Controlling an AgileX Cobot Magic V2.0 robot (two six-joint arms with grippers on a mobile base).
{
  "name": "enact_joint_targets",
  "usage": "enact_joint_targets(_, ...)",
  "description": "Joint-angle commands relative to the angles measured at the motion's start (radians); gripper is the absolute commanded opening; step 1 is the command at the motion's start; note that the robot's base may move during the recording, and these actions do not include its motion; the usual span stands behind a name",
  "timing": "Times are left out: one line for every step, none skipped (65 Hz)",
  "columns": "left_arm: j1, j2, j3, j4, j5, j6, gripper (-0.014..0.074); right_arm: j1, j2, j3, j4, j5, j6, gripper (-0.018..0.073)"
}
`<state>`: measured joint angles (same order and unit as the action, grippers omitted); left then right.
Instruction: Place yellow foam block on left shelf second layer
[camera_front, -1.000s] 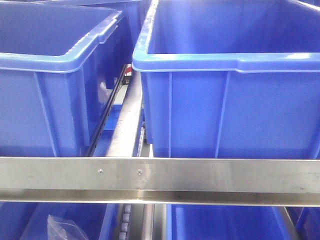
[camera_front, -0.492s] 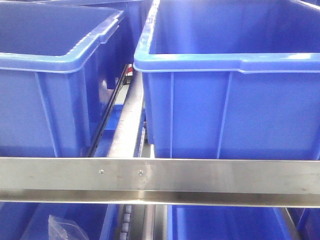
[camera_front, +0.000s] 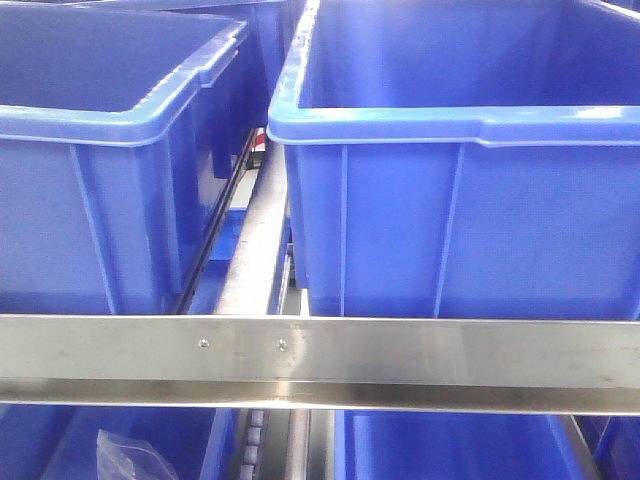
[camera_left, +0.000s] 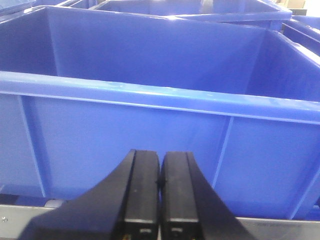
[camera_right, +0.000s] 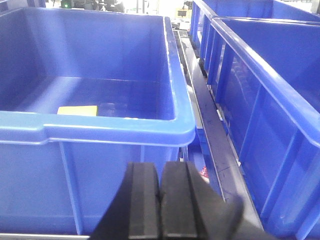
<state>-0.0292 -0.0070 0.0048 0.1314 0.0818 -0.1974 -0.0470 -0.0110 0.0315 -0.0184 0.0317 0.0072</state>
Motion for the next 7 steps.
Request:
enact_joint_targets(-0.005, 0.008, 0.026, -0.002, -0.082, -0.004, 0.0136, -0.006, -0.017, -0.023, -0.002, -0.096, -0.007, 0.0058)
enact_joint_targets(-0.005, 0.008, 0.026, -0.002, -0.082, -0.004, 0.0136, -0.006, -0.017, -0.023, -0.002, -0.096, -0.007, 0.0058)
enact_joint_targets(-0.005, 0.008, 0.026, -0.002, -0.082, -0.004, 0.0136, -0.006, -0.017, -0.023, -0.002, -0.096, -0.007, 0.0058)
enact_joint_targets(-0.005, 0.008, 0.026, -0.002, -0.088, -0.004, 0.0136, -0.006, -0.017, -0.023, -0.002, -0.096, -0.007, 0.0058)
enact_joint_targets(-0.005, 0.008, 0.026, -0.002, -0.082, -0.004, 0.0136, -0.006, -0.017, -0.023, -0.002, -0.096, -0.007, 0.0058)
enact_joint_targets(-0.005, 0.008, 0.026, -0.002, -0.082, -0.004, 0.0136, -0.006, -0.017, -0.023, -0.002, -0.096, -0.007, 0.0058)
enact_joint_targets(-0.005, 0.008, 0.026, -0.002, -0.082, -0.004, 0.0136, -0.006, -0.017, -0.023, -0.002, -0.096, -0.007, 0.0058)
